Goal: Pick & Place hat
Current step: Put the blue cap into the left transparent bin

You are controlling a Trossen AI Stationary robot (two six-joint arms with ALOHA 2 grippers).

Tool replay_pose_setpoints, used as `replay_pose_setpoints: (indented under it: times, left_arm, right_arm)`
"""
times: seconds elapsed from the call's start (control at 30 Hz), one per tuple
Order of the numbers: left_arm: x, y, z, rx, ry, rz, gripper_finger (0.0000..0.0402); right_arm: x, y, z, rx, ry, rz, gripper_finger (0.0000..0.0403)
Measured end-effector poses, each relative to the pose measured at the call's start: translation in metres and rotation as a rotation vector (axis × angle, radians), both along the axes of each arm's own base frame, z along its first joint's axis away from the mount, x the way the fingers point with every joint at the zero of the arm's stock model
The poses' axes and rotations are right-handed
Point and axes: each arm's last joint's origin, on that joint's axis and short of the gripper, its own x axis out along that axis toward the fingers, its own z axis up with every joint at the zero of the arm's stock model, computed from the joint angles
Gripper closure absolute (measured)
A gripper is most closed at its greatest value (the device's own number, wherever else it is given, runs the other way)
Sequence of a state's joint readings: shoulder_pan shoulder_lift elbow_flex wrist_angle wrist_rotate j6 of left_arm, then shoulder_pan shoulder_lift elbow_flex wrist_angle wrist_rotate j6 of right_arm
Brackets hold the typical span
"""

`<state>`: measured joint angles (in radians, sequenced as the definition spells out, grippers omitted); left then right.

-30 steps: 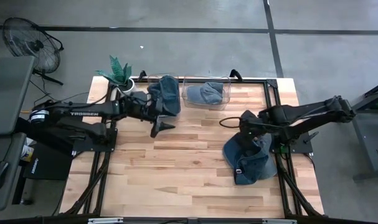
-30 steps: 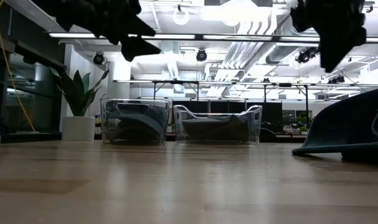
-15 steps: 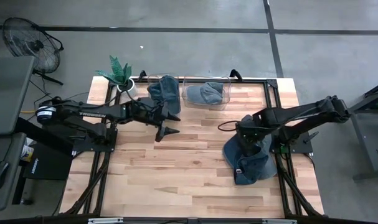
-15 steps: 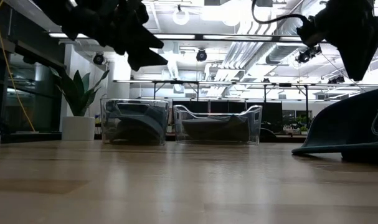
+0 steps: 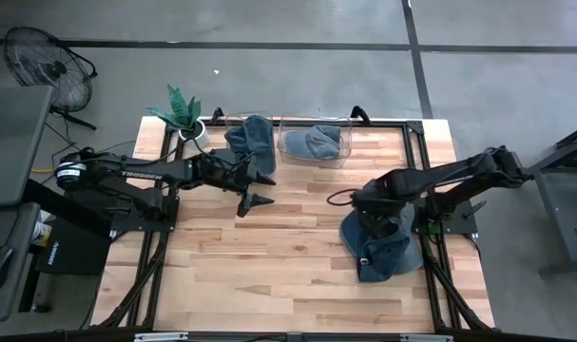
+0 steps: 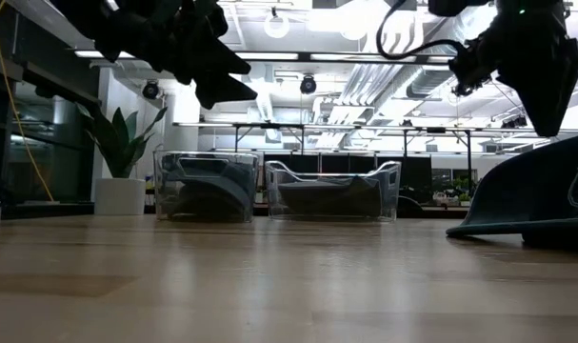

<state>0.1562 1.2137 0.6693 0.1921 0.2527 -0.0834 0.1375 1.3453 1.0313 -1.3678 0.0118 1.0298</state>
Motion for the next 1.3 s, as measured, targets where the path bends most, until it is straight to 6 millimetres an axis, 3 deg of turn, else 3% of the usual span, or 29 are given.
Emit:
replay_pose_setpoints:
  times: [0.63,0.93,1.3]
  left_arm:
    - [-0.001,-0.001,-0.001,-0.014,0.014,-0.024,0.0117]
    - [-0.002,-0.001,-0.004,-0.013,0.041,-0.024,0.0117]
    - [-0.002,-0.001,-0.005,-0.026,0.053,-0.019,0.0117]
  right_arm:
    - [0.004,0.002,-0.006,0.002,0.035,-0.039,0.0258]
    - [-0.004,0.003,-0.046,0.074,0.038,-0.049,0.0258]
    - [-0.004,0.003,-0.05,0.065,0.024,-0.012,0.0285]
